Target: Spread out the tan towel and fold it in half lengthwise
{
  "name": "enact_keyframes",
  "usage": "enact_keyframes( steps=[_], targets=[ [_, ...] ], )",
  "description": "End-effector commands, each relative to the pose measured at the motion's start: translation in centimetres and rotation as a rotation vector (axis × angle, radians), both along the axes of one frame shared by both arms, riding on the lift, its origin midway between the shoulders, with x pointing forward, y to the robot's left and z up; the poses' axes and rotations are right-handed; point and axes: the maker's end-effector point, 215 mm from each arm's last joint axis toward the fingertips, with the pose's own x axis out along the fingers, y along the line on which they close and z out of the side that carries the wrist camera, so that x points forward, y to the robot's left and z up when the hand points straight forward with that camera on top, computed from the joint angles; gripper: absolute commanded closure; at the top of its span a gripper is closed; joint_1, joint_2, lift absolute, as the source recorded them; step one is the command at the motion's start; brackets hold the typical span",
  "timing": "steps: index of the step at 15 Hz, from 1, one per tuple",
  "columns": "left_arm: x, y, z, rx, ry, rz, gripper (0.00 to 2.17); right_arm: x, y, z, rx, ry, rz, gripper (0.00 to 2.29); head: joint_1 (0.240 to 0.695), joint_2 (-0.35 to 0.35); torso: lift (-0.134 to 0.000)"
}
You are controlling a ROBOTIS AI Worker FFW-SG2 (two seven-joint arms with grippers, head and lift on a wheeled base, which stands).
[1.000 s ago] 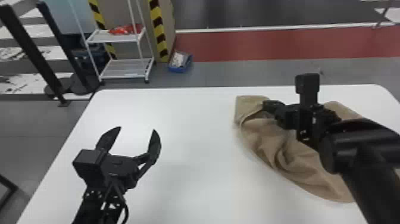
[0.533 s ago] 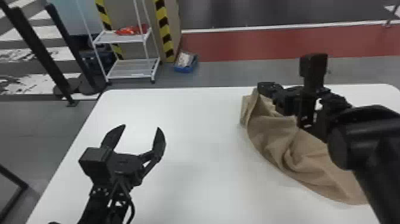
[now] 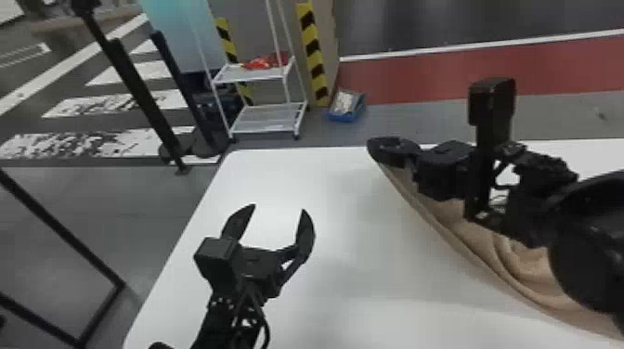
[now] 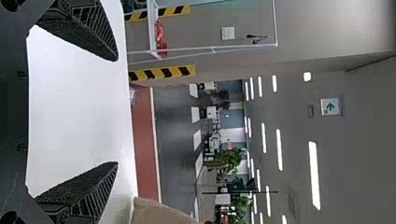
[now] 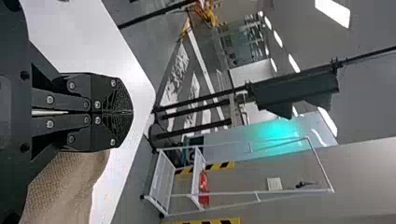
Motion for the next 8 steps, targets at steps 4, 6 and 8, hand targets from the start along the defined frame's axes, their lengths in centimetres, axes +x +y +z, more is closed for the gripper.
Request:
enact_keyframes(
  steps=[4,6,8],
  targets=[
    [0.2,-0.8,-0.4,-0.010,0.005,-0.009,0.09,-5.2,2.2,-6.3,-0.075,0.109,0.084,1.65,0.695,0.350,-0.128],
    [0.2,-1.2,-0.4,-0.013,0.005,-0.014,0.09,-6.5,2.3,-8.2,-0.107,0.159,0.112,1.46,0.695,0.350,-0.128],
    [0.2,-1.4,-0.5,-0.015,0.005,-0.015,0.09,-7.2,2.1,-9.0,-0.094,0.187,0.117,0.09,0.695,0.350,-0.128]
  ],
)
